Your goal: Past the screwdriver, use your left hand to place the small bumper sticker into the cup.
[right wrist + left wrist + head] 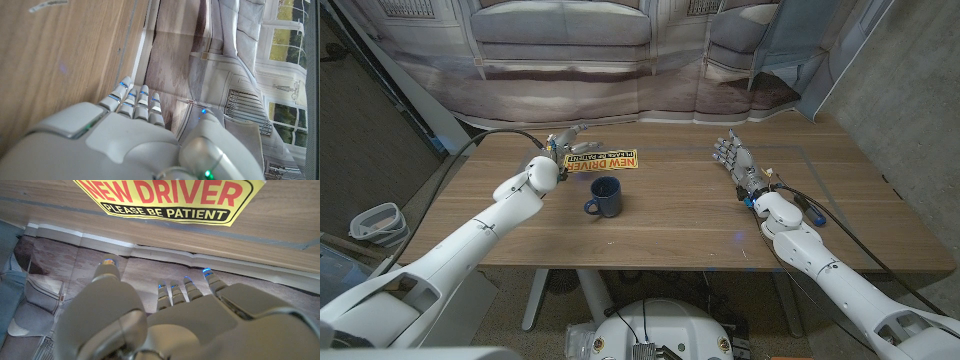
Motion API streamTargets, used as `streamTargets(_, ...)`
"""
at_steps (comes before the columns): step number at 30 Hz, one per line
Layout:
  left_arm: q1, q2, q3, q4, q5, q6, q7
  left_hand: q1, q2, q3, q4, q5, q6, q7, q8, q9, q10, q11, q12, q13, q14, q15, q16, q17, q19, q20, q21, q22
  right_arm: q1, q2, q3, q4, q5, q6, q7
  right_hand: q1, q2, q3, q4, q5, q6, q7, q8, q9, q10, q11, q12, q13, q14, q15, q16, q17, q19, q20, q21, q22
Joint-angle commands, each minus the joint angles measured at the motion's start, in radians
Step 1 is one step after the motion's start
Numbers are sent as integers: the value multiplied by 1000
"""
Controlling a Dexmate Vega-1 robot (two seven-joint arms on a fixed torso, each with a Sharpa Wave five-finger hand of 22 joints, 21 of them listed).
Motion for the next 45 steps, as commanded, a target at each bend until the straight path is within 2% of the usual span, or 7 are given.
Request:
streamTargets(1,-44,-1,37,32,9,17,-54,12,0,1,-9,7,11,-7,9,3,7,-4,4,3,9,-25,5,6,2,-7,4,2,-15,-7,4,-16,3,-1,-5,9,3,-2,-2,-3,7,-1,-2,4,8,0,-2,3,8,3,-1,4,9,-1,-3,6)
streamTargets(12,-59,-12,56,53,12,15,-54,19,1,0,-11,7,27,-6,12,3,9,-1,3,3,11,-30,4,6,-5,-17,-1,2,-27,-16,10,-30,5,-2,-12,10,3,-3,-3,-3,8,0,-2,4,9,1,-3,3,9,2,-1,4,12,-1,-5,6)
streamTargets(37,-98,-27,107,100,31,19,-66,29,5,-1,-14,8,36,-7,11,3,15,-8,3,3,15,-31,3,6,-8,-24,-5,2,-10,2,3,9,9,16,11,10,4,-5,-5,-3,7,-1,-3,4,10,2,-3,3,11,1,-1,4,16,-1,-11,6)
streamTargets(45,-118,-45,123,151,23,-2,-73,34,6,-1,-15,8,39,-9,10,3,15,-14,3,3,14,-37,1,6,-11,-29,-7,2,-21,-2,8,1,11,18,6,10,5,-5,-5,-4,7,0,-3,4,12,1,-3,3,11,2,-1,4,18,-1,-14,6)
